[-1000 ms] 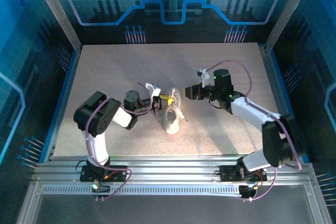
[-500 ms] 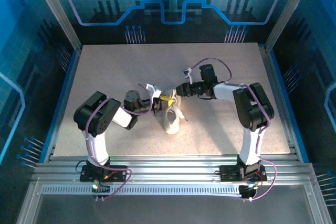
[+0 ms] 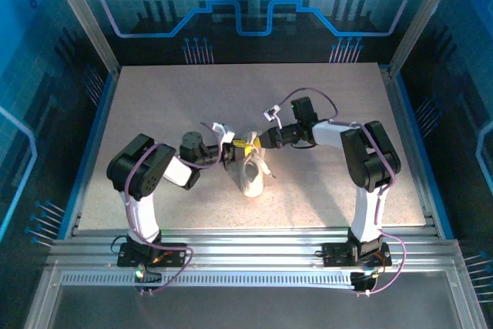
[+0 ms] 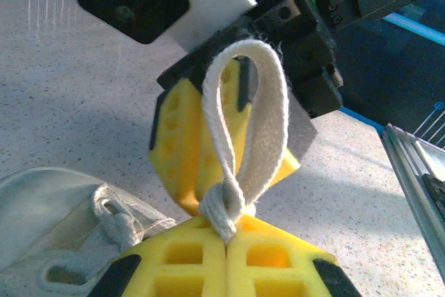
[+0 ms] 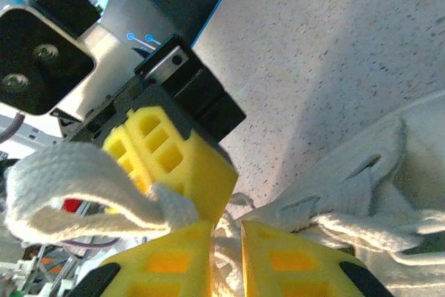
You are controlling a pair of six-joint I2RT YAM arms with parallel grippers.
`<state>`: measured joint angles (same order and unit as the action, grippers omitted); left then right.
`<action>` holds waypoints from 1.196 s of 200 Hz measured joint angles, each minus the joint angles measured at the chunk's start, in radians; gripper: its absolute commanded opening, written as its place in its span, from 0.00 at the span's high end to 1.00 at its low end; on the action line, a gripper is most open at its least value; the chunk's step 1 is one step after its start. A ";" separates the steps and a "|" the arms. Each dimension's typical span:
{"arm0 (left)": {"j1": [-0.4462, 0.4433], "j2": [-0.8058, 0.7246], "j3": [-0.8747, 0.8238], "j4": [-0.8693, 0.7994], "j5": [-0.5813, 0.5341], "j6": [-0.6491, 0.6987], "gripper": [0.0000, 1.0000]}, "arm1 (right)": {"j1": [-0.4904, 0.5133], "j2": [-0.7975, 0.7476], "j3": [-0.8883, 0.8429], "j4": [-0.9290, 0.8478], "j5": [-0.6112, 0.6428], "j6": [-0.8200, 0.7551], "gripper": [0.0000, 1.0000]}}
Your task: Tie the shoes
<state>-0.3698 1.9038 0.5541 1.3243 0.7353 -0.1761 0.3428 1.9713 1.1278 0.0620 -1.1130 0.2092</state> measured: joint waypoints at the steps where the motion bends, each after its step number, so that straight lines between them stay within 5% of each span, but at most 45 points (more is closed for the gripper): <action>1: 0.000 0.000 0.000 -0.001 0.000 0.000 1.00 | 0.000 0.000 0.000 -0.002 0.000 -0.002 0.84; 55: 0.005 -0.046 0.004 -0.102 0.006 0.029 1.00 | 0.018 0.000 0.011 -0.144 -0.005 -0.114 0.78; 70: 0.006 -0.046 0.010 -0.109 0.011 0.029 1.00 | 0.023 0.000 0.024 -0.175 0.011 -0.138 0.69; 149: 0.019 -0.004 0.039 -0.085 0.057 -0.013 1.00 | 0.025 -0.042 0.013 -0.166 0.150 -0.192 0.53; 223: 0.051 0.050 0.074 -0.043 0.112 -0.105 1.00 | 0.070 -0.023 0.056 -0.183 0.153 -0.254 0.52; 239: 0.060 0.068 0.076 -0.031 0.120 -0.123 1.00 | 0.081 -0.011 0.060 -0.183 0.153 -0.262 0.58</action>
<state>-0.3096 1.9713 0.6304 1.2930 0.8555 -0.2989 0.4236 1.9602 1.1877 -0.1211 -0.9604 -0.0528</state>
